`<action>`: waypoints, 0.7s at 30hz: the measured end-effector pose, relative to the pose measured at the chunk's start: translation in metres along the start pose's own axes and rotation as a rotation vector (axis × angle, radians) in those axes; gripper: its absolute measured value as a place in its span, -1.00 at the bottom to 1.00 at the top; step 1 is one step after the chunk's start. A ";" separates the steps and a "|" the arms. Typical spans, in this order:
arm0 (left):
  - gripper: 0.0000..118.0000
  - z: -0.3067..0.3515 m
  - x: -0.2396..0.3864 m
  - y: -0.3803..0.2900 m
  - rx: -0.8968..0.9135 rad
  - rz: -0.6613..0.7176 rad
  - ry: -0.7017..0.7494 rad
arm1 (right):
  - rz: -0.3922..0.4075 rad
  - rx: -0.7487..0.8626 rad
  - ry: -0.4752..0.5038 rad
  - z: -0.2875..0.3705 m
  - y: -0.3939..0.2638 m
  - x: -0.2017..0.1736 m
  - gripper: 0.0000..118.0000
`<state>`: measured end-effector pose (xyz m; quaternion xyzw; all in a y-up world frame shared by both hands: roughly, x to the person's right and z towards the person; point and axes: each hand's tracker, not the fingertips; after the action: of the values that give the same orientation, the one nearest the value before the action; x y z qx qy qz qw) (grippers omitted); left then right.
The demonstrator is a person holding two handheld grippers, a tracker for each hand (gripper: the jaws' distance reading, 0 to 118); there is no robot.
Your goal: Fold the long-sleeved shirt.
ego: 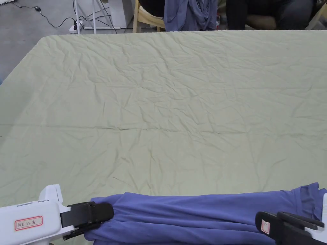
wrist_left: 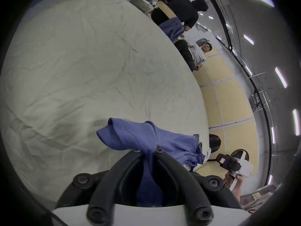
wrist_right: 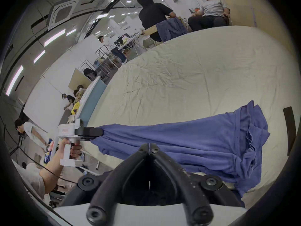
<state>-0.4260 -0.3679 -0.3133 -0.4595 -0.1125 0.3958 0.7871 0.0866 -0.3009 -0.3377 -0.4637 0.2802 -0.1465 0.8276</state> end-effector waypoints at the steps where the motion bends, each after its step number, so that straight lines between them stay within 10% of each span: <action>1: -0.88 0.001 0.000 0.002 0.003 -0.017 -0.012 | -0.005 0.000 -0.004 -0.002 0.000 -0.002 -0.96; 21: -0.88 0.122 -0.055 0.049 0.186 0.047 0.077 | -0.059 0.024 -0.097 0.002 0.010 -0.011 -0.96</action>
<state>-0.5541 -0.3176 -0.2749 -0.4019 -0.0343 0.4050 0.8206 0.0786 -0.2886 -0.3419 -0.4685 0.2241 -0.1516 0.8410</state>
